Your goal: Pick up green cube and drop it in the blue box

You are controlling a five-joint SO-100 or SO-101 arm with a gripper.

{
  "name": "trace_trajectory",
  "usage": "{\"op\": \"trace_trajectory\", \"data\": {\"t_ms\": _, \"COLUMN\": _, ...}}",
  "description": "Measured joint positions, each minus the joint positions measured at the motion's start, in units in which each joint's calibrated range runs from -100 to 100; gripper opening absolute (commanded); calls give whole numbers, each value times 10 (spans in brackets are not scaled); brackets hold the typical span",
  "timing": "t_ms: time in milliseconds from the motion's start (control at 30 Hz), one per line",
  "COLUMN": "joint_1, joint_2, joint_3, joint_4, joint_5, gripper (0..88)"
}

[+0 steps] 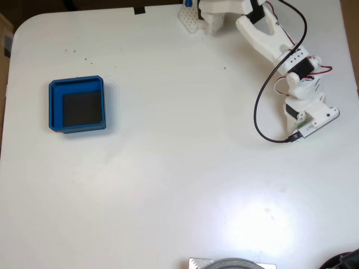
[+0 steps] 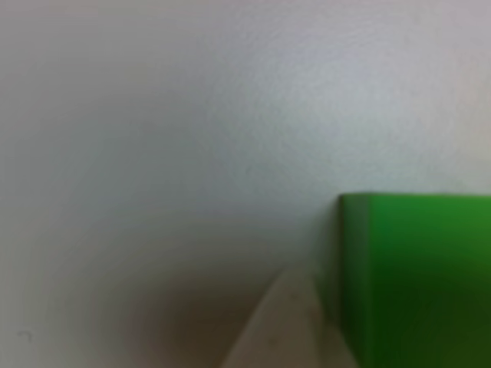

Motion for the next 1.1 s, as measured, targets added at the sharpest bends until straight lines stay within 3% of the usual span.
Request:
{"op": "trace_trajectory", "data": {"t_ms": 167, "joint_1": 0, "joint_2": 0, "joint_3": 0, "joint_4": 0, "joint_5": 0, "gripper": 14}}
{"op": "trace_trajectory", "data": {"t_ms": 767, "joint_1": 0, "joint_2": -15, "joint_3": 0, "joint_4": 1, "joint_5": 0, "gripper": 13}}
{"op": "trace_trajectory", "data": {"t_ms": 1100, "joint_1": 0, "joint_2": -150, "joint_3": 0, "joint_4": 115, "joint_5": 0, "gripper": 13}}
